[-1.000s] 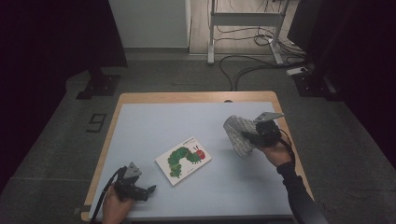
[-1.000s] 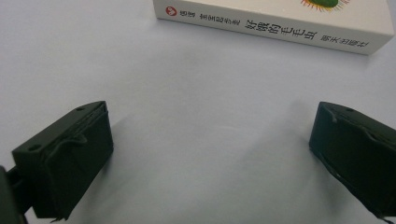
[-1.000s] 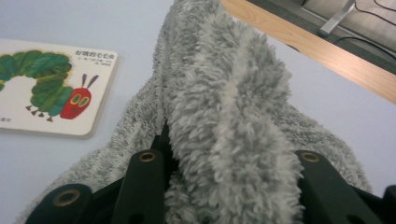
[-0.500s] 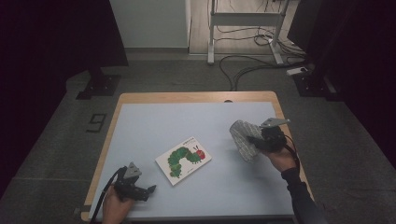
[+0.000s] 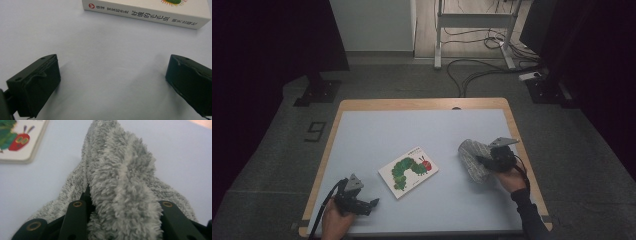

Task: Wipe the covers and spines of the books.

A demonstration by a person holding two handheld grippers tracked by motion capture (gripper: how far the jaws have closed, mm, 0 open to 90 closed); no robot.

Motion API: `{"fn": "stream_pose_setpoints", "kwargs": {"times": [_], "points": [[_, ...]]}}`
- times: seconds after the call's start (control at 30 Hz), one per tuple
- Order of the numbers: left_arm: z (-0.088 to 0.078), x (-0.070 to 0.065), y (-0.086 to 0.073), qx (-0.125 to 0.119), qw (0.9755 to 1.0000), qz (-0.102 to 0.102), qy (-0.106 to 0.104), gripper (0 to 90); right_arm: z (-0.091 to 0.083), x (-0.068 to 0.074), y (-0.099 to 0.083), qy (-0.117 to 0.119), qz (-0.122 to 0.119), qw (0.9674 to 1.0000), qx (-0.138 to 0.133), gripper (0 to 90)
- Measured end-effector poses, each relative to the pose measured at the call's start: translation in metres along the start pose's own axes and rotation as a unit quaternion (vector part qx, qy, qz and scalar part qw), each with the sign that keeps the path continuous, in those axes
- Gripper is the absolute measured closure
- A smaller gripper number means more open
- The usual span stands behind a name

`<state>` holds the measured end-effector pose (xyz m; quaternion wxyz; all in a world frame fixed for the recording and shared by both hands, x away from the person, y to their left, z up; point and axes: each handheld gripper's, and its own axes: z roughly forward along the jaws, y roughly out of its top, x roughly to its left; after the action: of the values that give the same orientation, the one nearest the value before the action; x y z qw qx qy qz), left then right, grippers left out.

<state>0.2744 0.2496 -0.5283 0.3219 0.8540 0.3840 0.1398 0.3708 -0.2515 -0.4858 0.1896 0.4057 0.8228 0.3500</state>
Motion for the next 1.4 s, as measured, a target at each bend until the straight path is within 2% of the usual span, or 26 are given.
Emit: {"fn": "stream_pose_setpoints", "kwargs": {"times": [0.23, 0.33, 0.4, 0.47, 0.57, 0.67, 0.73, 0.8, 0.97, 1.23, 1.4], "points": [[0.000, 0.000, 0.000, 0.000, 1.0000, 0.000, -0.001, 0.0, 0.017, 0.002, -0.021, 0.005, 0.012, 0.9998, 0.014, 58.5], [0.000, 0.000, 0.000, 0.000, 1.0000, 0.000, 0.000, 0.0, 0.019, 0.002, -0.025, 0.007, 0.020, 0.9997, 0.012, 55.8], [0.000, 0.000, 0.000, 0.000, 1.0000, 0.000, 0.000, 0.0, 0.018, 0.000, -0.024, 0.006, 0.023, 0.9996, 0.015, 48.4], [0.000, 0.000, 0.000, 0.000, 1.0000, 0.000, 0.000, 0.0, 0.016, 0.000, -0.022, 0.009, 0.024, 0.9995, 0.019, 35.2], [0.000, 0.000, 0.000, 0.000, 1.0000, 0.000, 0.000, 0.0, 0.011, 0.000, -0.015, -0.007, 0.017, 0.9998, 0.008, 15.2], [0.000, 0.000, 0.000, 0.000, 1.0000, 0.000, 0.000, 0.0, 0.004, 0.000, -0.006, -0.014, 0.010, 0.9998, -0.005, 9.7], [0.000, 0.000, 0.000, 0.000, 1.0000, 0.000, 0.000, 0.0, 0.000, 0.000, 0.000, -0.015, -0.001, 0.9999, -0.007, 0.0], [0.000, 0.000, 0.000, 0.000, 1.0000, 0.001, 0.000, 0.0, -0.003, 0.002, 0.005, -0.020, -0.007, 0.9997, -0.011, 0.0], [0.000, 0.000, 0.000, 0.000, 1.0000, 0.002, 0.001, 0.0, -0.003, 0.010, 0.018, -0.012, -0.021, 0.9996, -0.014, 0.0], [0.001, 0.000, 0.002, 0.001, 1.0000, 0.007, -0.003, 0.0, 0.015, 0.032, 0.035, 0.013, -0.045, 0.9989, -0.008, 0.0], [0.007, -0.003, 0.011, 0.000, 0.9996, 0.023, -0.016, 0.0, 0.028, 0.050, 0.045, 0.035, -0.063, 0.9974, -0.006, 0.5]]}}
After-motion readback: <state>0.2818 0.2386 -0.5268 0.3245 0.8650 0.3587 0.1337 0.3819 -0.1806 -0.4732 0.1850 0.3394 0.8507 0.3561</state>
